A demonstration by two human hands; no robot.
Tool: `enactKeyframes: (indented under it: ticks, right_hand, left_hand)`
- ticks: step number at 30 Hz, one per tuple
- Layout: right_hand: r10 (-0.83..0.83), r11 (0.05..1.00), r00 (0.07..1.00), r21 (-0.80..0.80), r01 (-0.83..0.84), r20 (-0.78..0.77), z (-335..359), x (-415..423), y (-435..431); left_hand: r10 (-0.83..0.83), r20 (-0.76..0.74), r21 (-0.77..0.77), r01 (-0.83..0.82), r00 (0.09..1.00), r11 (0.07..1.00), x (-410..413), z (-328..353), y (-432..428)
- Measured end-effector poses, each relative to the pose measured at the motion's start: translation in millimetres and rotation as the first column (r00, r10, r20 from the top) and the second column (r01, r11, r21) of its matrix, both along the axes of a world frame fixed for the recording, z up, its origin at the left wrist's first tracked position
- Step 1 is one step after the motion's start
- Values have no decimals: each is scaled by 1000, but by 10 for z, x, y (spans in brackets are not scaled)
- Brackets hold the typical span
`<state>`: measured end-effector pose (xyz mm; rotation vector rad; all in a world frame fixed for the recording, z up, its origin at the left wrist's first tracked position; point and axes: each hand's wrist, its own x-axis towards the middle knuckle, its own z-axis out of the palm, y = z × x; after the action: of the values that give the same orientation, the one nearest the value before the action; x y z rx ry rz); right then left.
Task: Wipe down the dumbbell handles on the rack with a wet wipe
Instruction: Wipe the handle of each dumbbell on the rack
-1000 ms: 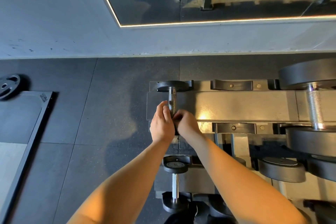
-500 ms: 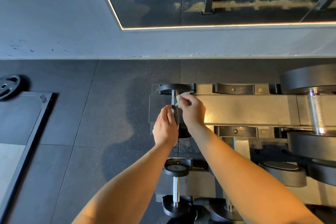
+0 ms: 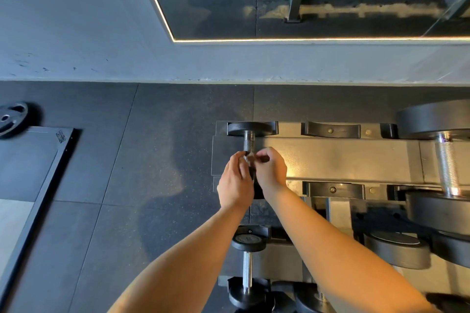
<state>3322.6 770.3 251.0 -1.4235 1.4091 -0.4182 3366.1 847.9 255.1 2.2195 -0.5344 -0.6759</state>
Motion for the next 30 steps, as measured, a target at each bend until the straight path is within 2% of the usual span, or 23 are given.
enactKeyframes:
  ticks: [2, 7, 11, 15, 19, 21, 26, 28, 30]
  right_hand:
    - [20, 1000, 1000, -18, -20, 13, 38, 51, -71]
    - [-58, 998, 996, 4, 58, 61, 135, 246, -195]
    - [70, 997, 994, -15, -69, 82, 67, 148, -67]
    - [100, 984, 991, 141, -112, 92, 21, -31, 14]
    - [166, 956, 983, 233, -179, 74, -5, -174, 111]
    - [206, 955, 978, 209, -210, 43, -4, -198, 147]
    - [318, 948, 932, 80, -308, -177, 76, -220, 111]
    - [276, 961, 944, 24, -277, -181, 99, -237, 108]
    - [173, 984, 982, -18, -175, -81, 116, -255, 111]
  left_hand:
    - [-6, 0, 5, 6, 1000, 1000, 5, -3, 8]
    - [-2, 9, 11, 2, 1000, 1000, 3, -15, -3]
    - [24, 8, -16, -24, 1000, 1000, 10, -63, 16]
    - [66, 11, -45, -65, 998, 997, 14, -92, 22]
    - [84, 12, -95, -82, 996, 992, 24, -96, 35]
    - [93, 4, -110, -92, 996, 990, 20, -90, 39]
    - [61, 3, -123, -60, 998, 991, 22, -60, 43]
    - [44, -7, -124, -45, 999, 991, 31, -38, 51]
    - [-3, -26, -144, -1, 1000, 990, 38, -15, 75]
